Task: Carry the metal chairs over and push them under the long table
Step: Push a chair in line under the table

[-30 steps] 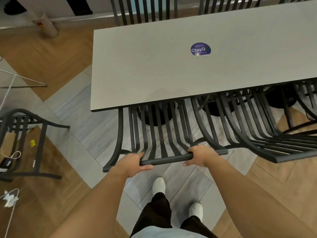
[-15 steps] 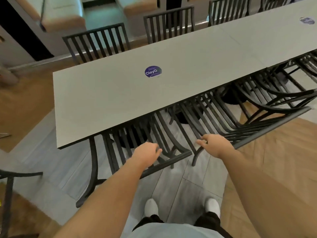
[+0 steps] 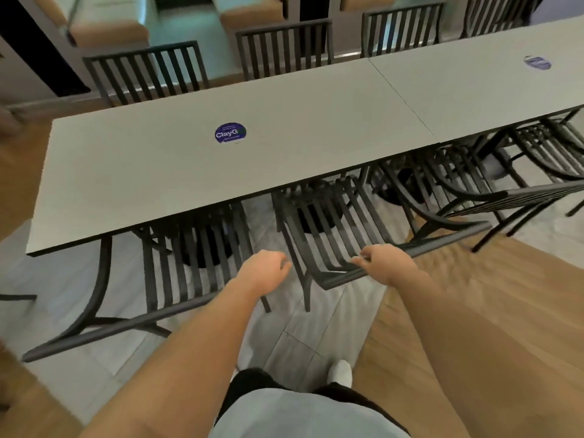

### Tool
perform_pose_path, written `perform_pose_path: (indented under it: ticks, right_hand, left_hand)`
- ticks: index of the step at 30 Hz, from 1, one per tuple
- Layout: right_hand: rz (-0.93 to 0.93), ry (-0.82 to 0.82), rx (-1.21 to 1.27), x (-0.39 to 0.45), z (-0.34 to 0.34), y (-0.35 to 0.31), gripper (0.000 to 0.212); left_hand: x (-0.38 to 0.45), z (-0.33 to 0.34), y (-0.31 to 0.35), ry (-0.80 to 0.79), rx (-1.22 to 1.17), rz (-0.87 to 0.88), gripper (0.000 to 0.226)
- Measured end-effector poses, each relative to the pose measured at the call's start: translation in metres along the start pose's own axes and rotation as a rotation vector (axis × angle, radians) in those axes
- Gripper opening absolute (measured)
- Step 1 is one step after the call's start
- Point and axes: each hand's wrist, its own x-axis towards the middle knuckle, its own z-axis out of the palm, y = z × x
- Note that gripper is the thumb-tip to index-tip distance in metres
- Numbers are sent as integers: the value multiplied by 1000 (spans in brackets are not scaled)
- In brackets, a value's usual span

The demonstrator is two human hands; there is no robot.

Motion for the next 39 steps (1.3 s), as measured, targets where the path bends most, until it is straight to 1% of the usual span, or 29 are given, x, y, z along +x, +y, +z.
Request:
perform_pose_path:
  ticks: [5,7,13,18,21,25,27,29,30,31,32,33,35,37,39]
  right_hand:
    - [-4,15,-21,8,-11,38,55]
    - [12,25,-7,12,-14,47,57]
    - [58,36,10,18,-17,67,54]
    - [87,36,28,28,-25,83,59]
    - [88,22,39,35,-25,97,67]
    - [37,0,53,44,-27,123,87]
    - [-1,-12,56,53,-30,138,100]
    - [-32,-56,8,64,-32,153,104]
    - [-47,-78,-28,69,-33,159,100]
    - [-68,-97,-69,75,-33,166,92]
    - [-101,-112,-112,80,-34,174,80]
    - [-139,-116,-152,87,-34,184,64]
    - [-219,-105,-214,102,-34,203,37]
    - [-272,-104,-257,115,-35,220,23]
    - [-316,-93,-322,124,-38,231,17]
  left_hand:
    - [10,12,44,-18,-11,17,36]
    - [20,17,53,-34,-9,26,36]
    - [53,25,76,-93,5,91,36]
    - [79,31,95,-142,13,136,39]
    - [87,35,104,-158,5,132,38]
    - [96,49,115,-173,-18,107,39]
    - [100,58,125,-223,-52,79,48]
    - [102,71,137,-292,-66,20,68]
    - [102,78,142,-319,-63,-18,77]
    - [102,86,148,-333,-58,-57,81]
    - [103,95,156,-331,-57,-99,80]
    - [103,104,164,-316,-47,-143,73]
    - [103,117,179,-241,9,-232,50]
    - [104,125,193,-143,62,-336,34]
    - [107,131,204,-87,146,-418,30]
